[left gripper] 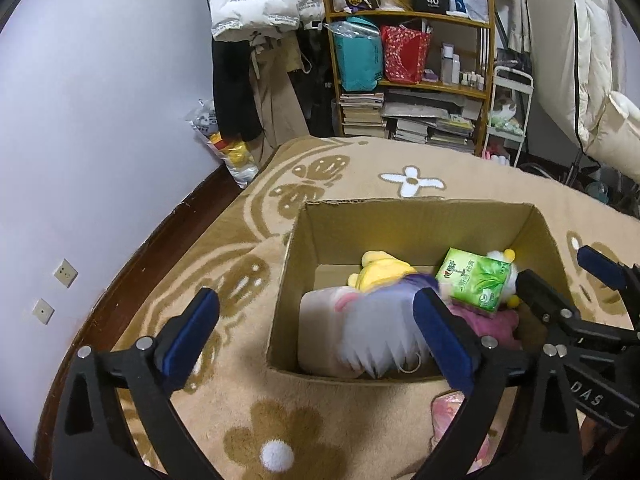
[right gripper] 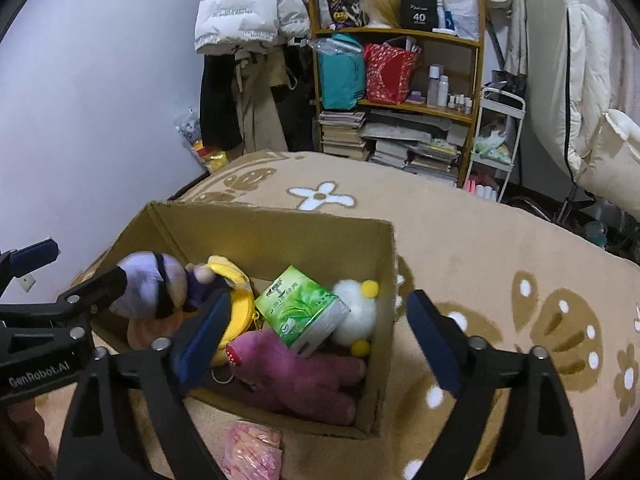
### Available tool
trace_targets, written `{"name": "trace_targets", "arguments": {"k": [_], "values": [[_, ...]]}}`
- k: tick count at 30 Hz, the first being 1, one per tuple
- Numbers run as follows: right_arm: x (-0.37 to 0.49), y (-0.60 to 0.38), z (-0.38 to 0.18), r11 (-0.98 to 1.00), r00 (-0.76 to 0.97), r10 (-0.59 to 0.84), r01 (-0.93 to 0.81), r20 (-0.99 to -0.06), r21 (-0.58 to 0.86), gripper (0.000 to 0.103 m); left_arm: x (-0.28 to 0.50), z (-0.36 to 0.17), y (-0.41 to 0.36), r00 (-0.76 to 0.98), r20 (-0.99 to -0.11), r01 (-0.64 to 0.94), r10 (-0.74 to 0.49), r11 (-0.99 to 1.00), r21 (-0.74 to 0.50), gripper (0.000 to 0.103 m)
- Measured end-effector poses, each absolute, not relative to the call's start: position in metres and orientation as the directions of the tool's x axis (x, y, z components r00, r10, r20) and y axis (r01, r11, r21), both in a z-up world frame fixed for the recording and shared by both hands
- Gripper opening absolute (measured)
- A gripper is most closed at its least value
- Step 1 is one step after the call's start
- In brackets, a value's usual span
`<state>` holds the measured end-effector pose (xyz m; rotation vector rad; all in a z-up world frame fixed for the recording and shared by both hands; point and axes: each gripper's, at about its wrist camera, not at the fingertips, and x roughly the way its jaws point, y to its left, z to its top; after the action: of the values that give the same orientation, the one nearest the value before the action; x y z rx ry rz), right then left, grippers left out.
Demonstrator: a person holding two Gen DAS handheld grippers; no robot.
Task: Organize soft objects
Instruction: 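Open the right tool over the box while the left tool releases the doll inside, then withdraw both tools from the box toward the remaining items on the rug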
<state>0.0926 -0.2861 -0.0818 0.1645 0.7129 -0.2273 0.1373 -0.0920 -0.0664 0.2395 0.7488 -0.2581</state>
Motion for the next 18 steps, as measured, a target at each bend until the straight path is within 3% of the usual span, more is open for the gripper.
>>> {"name": "trace_targets", "arguments": {"k": [15, 18], "values": [[0.046, -0.29, -0.052, 0.947, 0.749, -0.167, 0.303, -0.641, 0.108, 0.095, 0.082, -0.04, -0.073, 0.702, -0.701, 0.335, -0.126, 0.927, 0.168, 0.097], [0.036, -0.288, -0.05, 0.945, 0.742, -0.161, 0.306, -0.651, 0.114, 0.103, 0.072, -0.038, -0.066, 0.692, -0.713, 0.335, -0.117, 0.926, 0.173, 0.097]]}}
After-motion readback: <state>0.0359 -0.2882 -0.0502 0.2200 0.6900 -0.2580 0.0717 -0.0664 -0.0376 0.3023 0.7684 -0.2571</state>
